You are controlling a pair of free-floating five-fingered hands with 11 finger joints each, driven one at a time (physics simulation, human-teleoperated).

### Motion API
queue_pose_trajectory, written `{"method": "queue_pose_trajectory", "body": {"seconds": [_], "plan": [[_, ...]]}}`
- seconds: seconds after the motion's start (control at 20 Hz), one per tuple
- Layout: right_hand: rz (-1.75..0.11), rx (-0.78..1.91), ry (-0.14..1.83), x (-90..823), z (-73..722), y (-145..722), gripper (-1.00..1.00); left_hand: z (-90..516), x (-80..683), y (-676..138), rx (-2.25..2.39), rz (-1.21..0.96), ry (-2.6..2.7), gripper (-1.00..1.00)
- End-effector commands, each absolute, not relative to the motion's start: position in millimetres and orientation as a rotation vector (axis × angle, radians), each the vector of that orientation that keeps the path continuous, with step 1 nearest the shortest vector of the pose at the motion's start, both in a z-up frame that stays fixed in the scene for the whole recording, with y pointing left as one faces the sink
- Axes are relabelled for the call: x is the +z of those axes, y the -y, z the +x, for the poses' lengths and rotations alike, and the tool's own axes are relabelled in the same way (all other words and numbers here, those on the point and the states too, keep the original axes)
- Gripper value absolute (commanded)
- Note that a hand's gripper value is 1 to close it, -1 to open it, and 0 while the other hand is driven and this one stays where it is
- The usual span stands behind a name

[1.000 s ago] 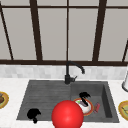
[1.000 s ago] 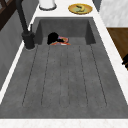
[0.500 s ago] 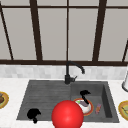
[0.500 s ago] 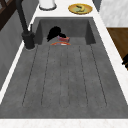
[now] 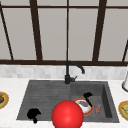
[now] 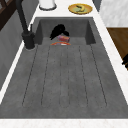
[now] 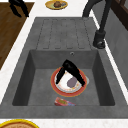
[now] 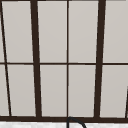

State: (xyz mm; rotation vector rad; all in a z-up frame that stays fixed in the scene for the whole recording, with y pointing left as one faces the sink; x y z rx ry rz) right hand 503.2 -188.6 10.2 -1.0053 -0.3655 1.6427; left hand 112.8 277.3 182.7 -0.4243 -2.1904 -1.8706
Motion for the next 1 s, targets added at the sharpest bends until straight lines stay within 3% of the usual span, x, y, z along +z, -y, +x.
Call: {"method": "queue_pose_trajectory", "body": {"seconds": [0.0, 0.95], "plan": [[-0.949, 1.667, 0.441, 3.4, 487.9, 200.6, -1.00, 112.8, 182.7, -277.3, -1.871, -0.424, 2.190, 0.00], [-0.820, 1.776, 0.564, -16.8, 458.9, 275.1, -1.00, 112.8, 182.7, -277.3, -1.871, -0.424, 2.190, 0.00]]}}
